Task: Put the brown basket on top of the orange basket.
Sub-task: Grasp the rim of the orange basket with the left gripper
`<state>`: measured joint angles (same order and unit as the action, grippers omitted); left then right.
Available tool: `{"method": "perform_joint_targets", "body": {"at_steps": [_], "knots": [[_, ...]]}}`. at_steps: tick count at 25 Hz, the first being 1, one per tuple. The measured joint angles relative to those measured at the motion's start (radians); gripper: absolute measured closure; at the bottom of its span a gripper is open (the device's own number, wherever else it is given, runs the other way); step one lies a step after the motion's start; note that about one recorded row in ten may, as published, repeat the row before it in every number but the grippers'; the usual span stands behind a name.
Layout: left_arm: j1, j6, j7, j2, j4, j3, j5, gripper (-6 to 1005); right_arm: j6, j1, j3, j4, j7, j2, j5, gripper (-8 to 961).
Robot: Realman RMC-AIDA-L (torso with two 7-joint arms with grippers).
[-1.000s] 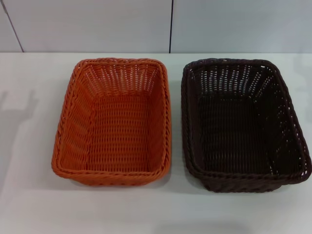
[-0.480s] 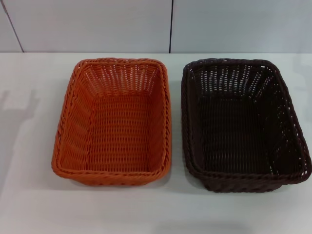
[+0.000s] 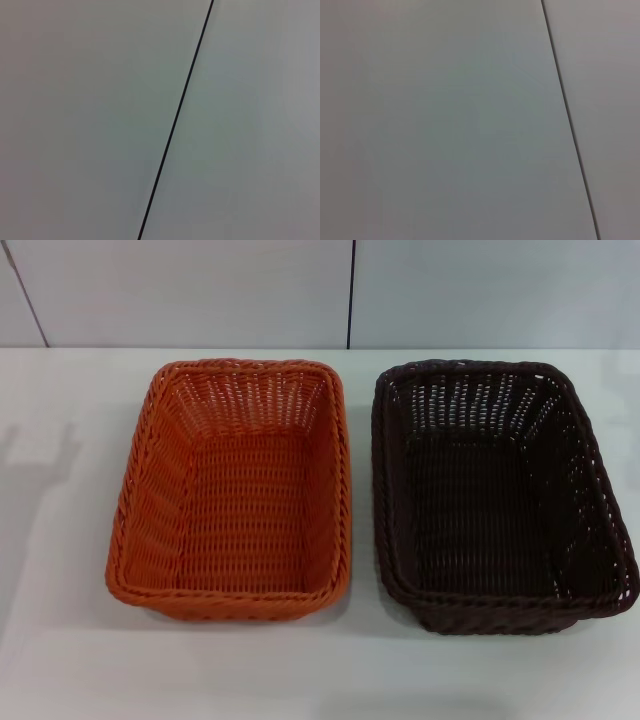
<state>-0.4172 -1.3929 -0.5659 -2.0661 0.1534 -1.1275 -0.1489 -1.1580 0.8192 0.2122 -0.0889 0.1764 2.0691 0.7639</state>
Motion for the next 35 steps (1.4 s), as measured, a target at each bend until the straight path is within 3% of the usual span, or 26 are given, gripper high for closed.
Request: {"method": "perform_joint_targets", "body": {"at_steps": [35], "knots": [[0.0,0.002,0.001,0.0,0.0,0.0,0.0,185,0.0,0.0,-0.003,0.0,0.0,0.0,0.0,377]]}}
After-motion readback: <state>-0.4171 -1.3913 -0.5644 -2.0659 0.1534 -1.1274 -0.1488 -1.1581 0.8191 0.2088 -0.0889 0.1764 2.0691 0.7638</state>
